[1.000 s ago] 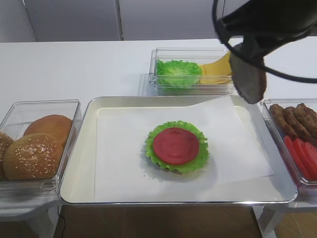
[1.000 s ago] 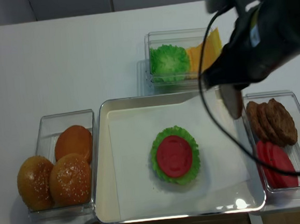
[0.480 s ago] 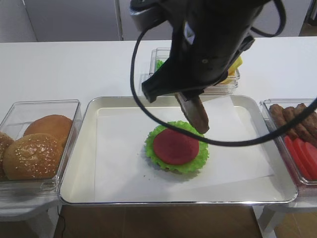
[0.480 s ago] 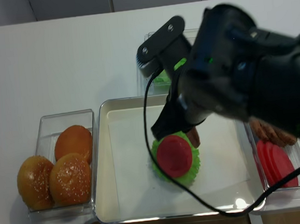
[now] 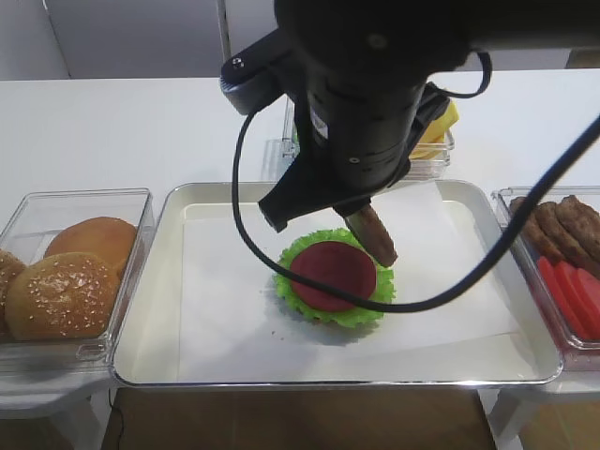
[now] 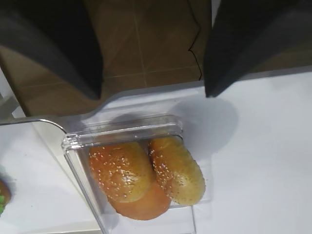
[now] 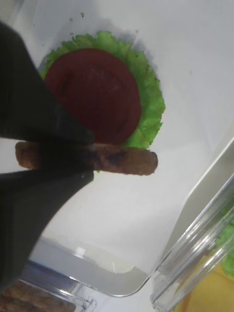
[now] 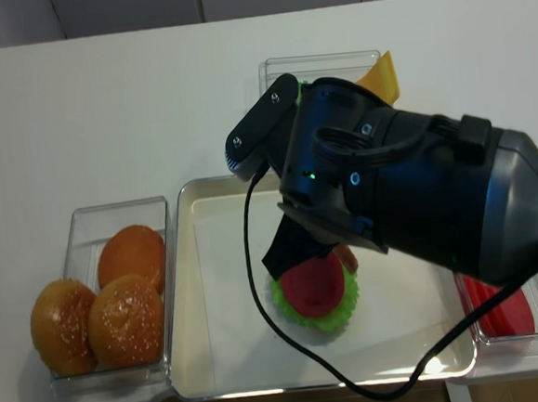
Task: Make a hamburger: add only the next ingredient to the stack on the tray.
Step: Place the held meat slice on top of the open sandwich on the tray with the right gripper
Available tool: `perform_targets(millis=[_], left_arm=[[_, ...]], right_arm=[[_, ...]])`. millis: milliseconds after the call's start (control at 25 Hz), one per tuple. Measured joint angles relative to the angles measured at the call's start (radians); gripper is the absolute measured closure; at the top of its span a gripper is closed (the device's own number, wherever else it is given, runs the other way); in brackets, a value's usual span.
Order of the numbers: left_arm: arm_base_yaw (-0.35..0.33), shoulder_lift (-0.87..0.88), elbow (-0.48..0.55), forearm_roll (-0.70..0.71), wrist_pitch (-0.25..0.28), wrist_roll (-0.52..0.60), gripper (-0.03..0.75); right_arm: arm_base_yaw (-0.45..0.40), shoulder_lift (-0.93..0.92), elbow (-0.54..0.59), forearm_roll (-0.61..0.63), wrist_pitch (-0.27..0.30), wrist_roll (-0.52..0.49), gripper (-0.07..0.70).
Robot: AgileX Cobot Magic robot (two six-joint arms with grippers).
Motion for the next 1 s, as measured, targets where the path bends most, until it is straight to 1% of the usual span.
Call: perform_targets(millis=[440,880,1000], left_arm=[[0.000,0.000,0.000,0.000,0.000,0.000,0.238],[0.000,0.000,0.000,0.000,0.000,0.000,0.238],[0.000,0.000,0.000,0.000,0.000,0.000,0.238]], right_arm=[[0.002,0.028,0.000,-0.002,0.016,0.013,0.519],[0.002,0.032,0.000,0.000,0.016,0.017,0.519],[0.002,0.032,0.000,0.000,0.008,0.025,0.519]])
